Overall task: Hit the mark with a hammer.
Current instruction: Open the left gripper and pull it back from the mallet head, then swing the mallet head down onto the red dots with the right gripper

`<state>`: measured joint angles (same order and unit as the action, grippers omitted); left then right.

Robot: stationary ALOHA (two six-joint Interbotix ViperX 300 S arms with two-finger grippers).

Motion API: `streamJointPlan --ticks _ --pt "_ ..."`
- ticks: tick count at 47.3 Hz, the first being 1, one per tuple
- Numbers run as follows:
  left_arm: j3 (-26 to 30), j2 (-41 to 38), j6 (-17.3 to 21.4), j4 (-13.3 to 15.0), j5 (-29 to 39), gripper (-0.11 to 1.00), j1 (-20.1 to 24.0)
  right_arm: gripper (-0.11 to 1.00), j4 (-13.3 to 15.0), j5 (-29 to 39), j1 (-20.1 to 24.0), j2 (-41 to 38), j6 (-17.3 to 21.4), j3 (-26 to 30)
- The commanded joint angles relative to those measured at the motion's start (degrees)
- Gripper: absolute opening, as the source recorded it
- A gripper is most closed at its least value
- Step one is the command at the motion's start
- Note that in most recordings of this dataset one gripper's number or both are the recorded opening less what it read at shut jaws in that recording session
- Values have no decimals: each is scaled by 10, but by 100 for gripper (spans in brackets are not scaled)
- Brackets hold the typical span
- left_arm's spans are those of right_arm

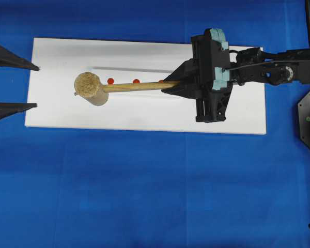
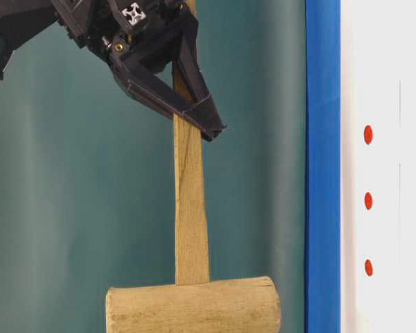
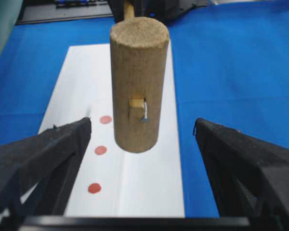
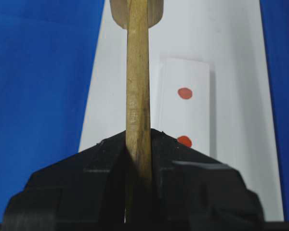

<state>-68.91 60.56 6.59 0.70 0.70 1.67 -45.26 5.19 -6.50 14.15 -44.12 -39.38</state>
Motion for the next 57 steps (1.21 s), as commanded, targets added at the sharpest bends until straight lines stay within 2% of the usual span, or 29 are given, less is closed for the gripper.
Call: streamJointPlan --ticks 1,21,42,53,57 --pt "4 3 -1 1 1 85 1 1 -5 -10 0 13 1 10" --pt "1 -4 -1 1 1 85 1 1 -4 -63 -47 7 0 6" --pt "1 -4 -1 1 1 85 1 1 -6 -58 -50 -5 1 -1" --pt "1 -4 -1 1 1 85 1 1 -45 -56 -50 -98 0 -28" --pt "1 -4 -1 1 1 85 1 1 -51 -54 -50 -116 0 -33"
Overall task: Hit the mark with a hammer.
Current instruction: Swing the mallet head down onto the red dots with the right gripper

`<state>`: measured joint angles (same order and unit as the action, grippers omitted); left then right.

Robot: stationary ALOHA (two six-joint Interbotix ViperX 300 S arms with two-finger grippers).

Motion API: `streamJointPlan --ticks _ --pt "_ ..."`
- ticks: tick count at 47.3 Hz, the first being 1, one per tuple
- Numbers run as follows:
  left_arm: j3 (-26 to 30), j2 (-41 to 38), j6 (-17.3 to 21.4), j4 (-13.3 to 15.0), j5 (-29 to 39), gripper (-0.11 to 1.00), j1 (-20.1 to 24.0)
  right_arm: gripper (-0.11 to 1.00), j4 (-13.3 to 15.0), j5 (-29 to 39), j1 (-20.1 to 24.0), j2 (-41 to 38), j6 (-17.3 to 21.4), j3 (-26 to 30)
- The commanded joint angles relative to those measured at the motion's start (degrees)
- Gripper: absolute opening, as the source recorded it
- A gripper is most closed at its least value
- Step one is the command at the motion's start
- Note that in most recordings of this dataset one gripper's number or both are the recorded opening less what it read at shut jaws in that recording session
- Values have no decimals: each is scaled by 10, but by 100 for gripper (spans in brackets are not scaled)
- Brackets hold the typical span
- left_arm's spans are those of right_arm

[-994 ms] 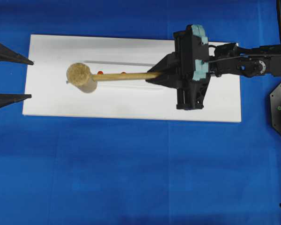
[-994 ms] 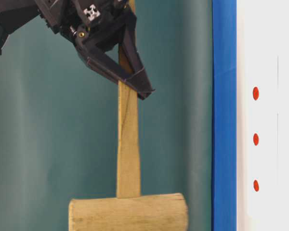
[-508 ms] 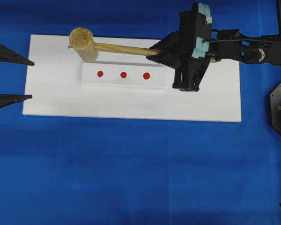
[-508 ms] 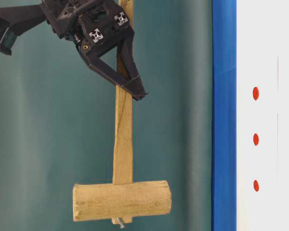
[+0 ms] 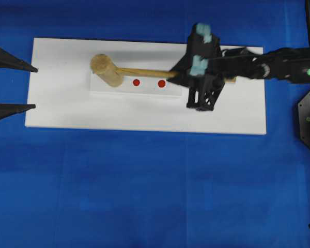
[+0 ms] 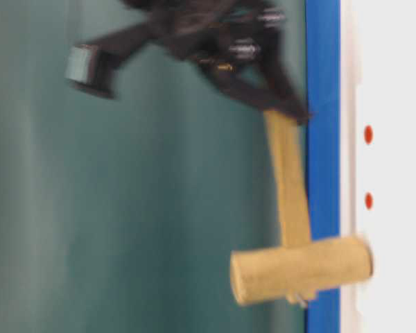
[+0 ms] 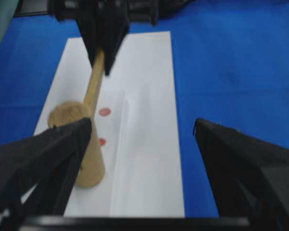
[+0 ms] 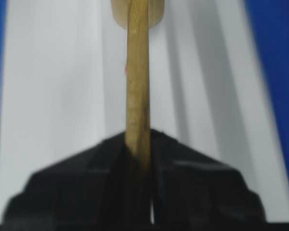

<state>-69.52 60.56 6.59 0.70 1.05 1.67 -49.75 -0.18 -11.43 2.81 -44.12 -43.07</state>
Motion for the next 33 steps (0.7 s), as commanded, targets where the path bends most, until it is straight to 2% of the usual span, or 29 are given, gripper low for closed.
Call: streamJointPlan --ticks 1,17,25,33 --pt "7 -4 -1 1 -3 85 1 1 -6 1 -1 -4 0 4" --pt "7 -4 -1 1 -3 85 1 1 -6 -4 -1 32 -3 9" --pt "7 -4 -1 1 -3 85 1 1 -5 -4 4 108 -6 0" --pt "7 -4 -1 1 -3 85 1 1 -5 -14 5 189 -6 -44"
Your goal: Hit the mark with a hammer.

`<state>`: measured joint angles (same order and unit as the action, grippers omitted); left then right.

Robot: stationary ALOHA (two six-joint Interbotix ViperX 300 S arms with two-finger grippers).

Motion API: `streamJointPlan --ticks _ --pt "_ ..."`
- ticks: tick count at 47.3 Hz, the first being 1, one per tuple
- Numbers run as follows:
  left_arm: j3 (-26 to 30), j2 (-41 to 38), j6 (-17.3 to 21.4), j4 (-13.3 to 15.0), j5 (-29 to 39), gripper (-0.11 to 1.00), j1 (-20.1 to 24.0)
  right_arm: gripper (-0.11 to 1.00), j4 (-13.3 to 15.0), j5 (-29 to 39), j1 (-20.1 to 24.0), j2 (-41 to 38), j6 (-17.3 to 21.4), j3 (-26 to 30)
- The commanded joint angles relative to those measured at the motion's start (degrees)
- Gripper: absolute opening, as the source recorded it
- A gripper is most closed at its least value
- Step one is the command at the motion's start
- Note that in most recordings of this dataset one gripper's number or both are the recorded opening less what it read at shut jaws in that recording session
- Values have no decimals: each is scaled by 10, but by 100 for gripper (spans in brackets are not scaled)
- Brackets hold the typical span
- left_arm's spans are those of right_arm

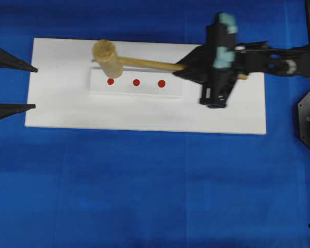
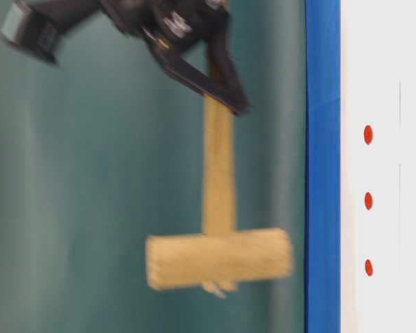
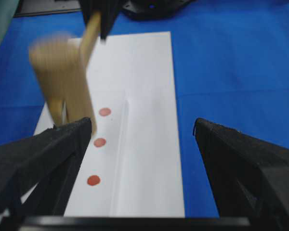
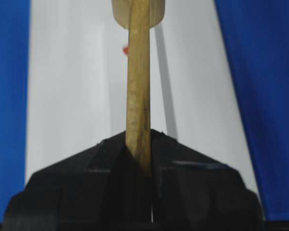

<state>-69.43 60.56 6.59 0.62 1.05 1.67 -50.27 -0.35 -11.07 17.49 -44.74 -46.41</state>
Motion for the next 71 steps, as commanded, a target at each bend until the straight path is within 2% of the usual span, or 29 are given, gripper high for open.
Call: streamJointPlan --ticks 1,7,20,27,32,38,49,56,63,71 --pt "6 -4 -1 2 -3 85 1 1 0 -16 2 48 2 -17" --pt "6 -4 -1 2 -3 85 1 1 -1 -25 4 73 5 -41" --pt "6 -4 -1 2 -4 85 2 1 -2 -26 5 61 5 -46" --pt "6 -4 -2 2 -4 85 1 1 -5 -24 7 1 6 -63" --pt "6 -4 -1 2 -4 85 1 1 -23 -19 14 -62 6 -68" --pt "6 -4 -1 2 -4 85 1 1 -27 -8 15 -76 5 -64" --pt "6 -4 -2 2 -4 85 1 1 -26 -28 15 -27 4 -68" --pt "6 -4 -2 2 -3 85 1 1 -25 -30 15 47 3 -84" --pt "6 -4 -2 2 -2 85 1 1 -25 -32 15 134 3 -124" --pt "6 -4 -2 2 -3 85 1 1 -25 -33 15 199 4 -148"
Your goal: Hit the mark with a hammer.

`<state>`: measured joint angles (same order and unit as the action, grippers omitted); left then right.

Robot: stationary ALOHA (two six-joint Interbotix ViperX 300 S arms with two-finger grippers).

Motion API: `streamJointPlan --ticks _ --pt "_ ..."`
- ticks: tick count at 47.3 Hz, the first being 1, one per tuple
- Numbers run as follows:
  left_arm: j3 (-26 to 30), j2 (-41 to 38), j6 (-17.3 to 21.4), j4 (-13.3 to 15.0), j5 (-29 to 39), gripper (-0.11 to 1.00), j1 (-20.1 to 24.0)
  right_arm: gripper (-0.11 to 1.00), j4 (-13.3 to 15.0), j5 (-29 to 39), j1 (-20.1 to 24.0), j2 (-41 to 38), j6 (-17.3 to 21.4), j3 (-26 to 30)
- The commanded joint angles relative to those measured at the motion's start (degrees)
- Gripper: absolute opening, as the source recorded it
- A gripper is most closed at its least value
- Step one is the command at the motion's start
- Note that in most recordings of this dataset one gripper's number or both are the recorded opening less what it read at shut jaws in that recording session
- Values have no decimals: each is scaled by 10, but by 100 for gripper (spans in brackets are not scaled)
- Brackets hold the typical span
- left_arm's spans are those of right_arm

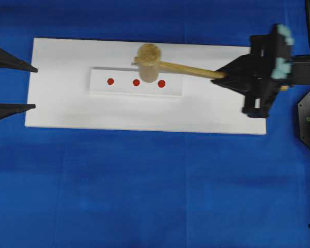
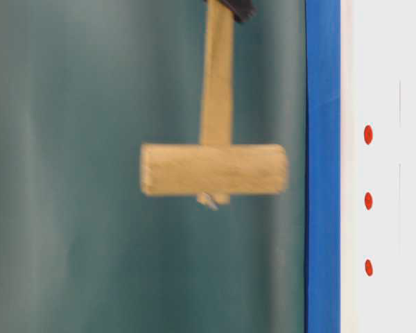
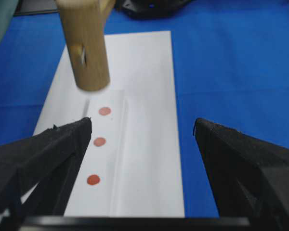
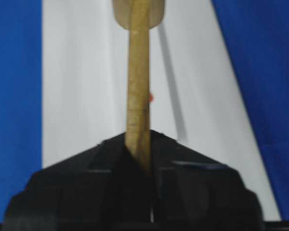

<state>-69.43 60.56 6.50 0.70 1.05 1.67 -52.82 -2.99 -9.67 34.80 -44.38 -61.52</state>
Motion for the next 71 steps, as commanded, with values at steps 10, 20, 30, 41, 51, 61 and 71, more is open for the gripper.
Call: streamJointPlan --ticks 10,20,30,41,51,61,71 --pt "6 -4 -1 1 -4 85 1 1 4 -6 1 28 -2 1" --pt "6 -4 -1 1 -4 85 1 1 3 -6 0 -54 0 -13" --pt "6 -4 -1 1 -5 85 1 1 -14 -3 -1 -166 3 -15" --pt "6 -4 -1 1 -5 85 1 1 -13 -4 0 -141 -1 -9" --pt "7 -4 0 1 -5 85 1 1 -13 -5 -1 -71 -1 -4" --pt "6 -4 0 1 -4 85 1 1 -4 2 2 -14 -2 12" --pt "6 -4 0 1 -5 85 1 1 2 10 2 -17 -2 20"
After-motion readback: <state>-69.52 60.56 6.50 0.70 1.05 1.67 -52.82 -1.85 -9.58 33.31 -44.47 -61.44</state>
